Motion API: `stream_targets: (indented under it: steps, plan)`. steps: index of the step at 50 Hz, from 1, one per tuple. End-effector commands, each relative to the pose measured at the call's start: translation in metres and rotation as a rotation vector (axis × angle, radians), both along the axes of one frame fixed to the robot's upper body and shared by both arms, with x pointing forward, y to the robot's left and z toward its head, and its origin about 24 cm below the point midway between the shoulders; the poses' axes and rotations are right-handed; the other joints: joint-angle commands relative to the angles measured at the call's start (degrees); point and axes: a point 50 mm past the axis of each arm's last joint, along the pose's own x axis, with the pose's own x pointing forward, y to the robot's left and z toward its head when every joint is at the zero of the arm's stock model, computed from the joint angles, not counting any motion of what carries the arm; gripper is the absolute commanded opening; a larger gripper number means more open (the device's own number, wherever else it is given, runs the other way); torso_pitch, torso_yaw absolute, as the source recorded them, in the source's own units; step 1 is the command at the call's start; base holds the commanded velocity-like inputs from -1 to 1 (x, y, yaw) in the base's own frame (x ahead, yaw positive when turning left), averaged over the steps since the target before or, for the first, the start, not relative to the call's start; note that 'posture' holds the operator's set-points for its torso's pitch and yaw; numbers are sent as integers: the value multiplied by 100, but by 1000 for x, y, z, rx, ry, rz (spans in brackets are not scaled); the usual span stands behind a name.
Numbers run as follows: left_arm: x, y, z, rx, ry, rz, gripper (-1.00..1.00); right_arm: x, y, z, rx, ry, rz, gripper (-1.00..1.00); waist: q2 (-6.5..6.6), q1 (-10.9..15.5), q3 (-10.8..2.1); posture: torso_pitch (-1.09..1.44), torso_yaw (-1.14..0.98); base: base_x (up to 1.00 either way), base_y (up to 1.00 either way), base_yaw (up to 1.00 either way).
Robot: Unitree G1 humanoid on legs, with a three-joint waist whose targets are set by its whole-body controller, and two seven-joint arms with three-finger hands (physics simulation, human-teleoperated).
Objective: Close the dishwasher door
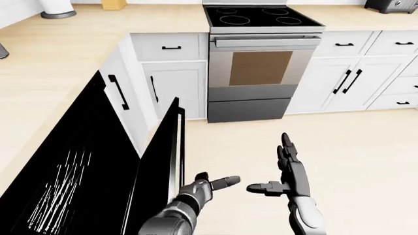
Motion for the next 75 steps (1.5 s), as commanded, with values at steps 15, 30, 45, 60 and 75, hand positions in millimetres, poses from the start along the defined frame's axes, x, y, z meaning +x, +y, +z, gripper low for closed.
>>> stream_targets:
  steps: [15, 30, 45, 60, 75]
  plan:
    - [22, 25, 14, 28, -34, 186, 100, 4, 1, 18, -8, -96, 8, 100, 38, 0, -131, 0, 0, 0, 0, 0]
    - [33, 52, 23, 184, -40, 330, 100, 3, 1, 19, -6, -100, 8, 100, 53, -26, -145, 0, 0, 0, 0, 0]
    - [36, 70, 27, 268, -34, 405, 100, 3, 1, 20, -6, -103, 6, 100, 36, -71, -129, 0, 0, 0, 0, 0]
    - [37, 80, 29, 306, -28, 464, 100, 3, 2, 20, -7, -104, 8, 100, 31, -101, -120, 0, 0, 0, 0, 0]
    - [38, 93, 32, 392, -46, 532, 100, 4, 2, 20, -6, -103, 10, 100, 10, -146, -112, 0, 0, 0, 0, 0]
